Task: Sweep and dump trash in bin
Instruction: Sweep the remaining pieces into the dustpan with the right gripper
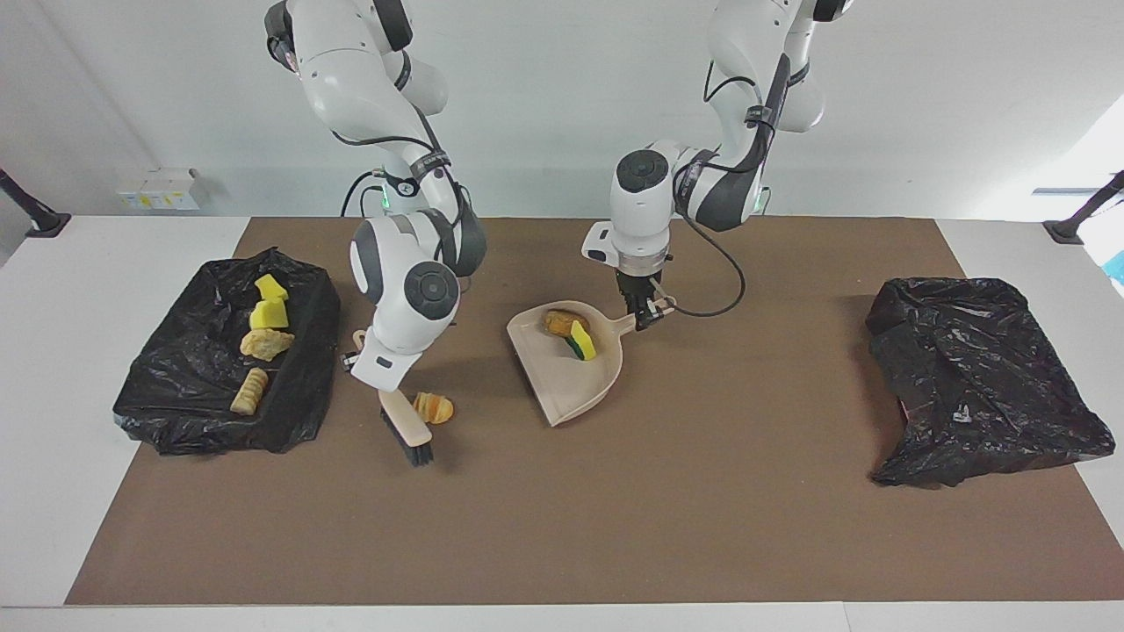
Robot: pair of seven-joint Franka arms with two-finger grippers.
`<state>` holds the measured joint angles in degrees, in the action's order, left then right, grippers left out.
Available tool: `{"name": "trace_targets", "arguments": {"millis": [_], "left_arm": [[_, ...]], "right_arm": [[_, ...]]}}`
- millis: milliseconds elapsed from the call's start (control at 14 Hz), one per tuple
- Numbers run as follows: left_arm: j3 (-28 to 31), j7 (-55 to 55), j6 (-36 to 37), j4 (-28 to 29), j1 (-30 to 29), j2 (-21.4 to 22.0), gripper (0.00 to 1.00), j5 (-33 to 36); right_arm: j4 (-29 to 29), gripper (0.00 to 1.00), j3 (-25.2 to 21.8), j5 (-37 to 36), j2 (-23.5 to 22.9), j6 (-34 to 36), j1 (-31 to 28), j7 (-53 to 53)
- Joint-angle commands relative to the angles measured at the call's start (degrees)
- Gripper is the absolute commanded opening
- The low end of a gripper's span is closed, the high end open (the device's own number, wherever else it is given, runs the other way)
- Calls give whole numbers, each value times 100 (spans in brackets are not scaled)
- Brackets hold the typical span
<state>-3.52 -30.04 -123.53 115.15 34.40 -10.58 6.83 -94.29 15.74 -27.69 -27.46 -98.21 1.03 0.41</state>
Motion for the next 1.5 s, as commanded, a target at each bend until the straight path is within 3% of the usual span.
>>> {"name": "trace_targets", "arguments": {"millis": [0,286,716,930,1073,1216,1431], "left_arm": [[27,51,102,-37,49,29,0,-68],[27,42,110,-28,41,38,0,-68],[35,174,733,-45,172,108,0,11],[27,227,1121,-89,331,143,0,310],[0,218,981,-19,331,170,0,310],[-8,166,465,103,287,161,0,310],[0,-220,-127,227,191,144,0,293]], "right_arm": [[-71,0,52,351,-75,171,-156,21],[-441,0,69,1236,74,241,-147,12],[-1169,0,244,3679,451,172,-59,29],[-1784,0,316,4707,741,-355,177,99],[-1900,0,316,5455,821,-505,398,196],[-1770,0,307,6193,821,-235,398,214],[-1505,0,254,6206,917,284,302,433]]}}
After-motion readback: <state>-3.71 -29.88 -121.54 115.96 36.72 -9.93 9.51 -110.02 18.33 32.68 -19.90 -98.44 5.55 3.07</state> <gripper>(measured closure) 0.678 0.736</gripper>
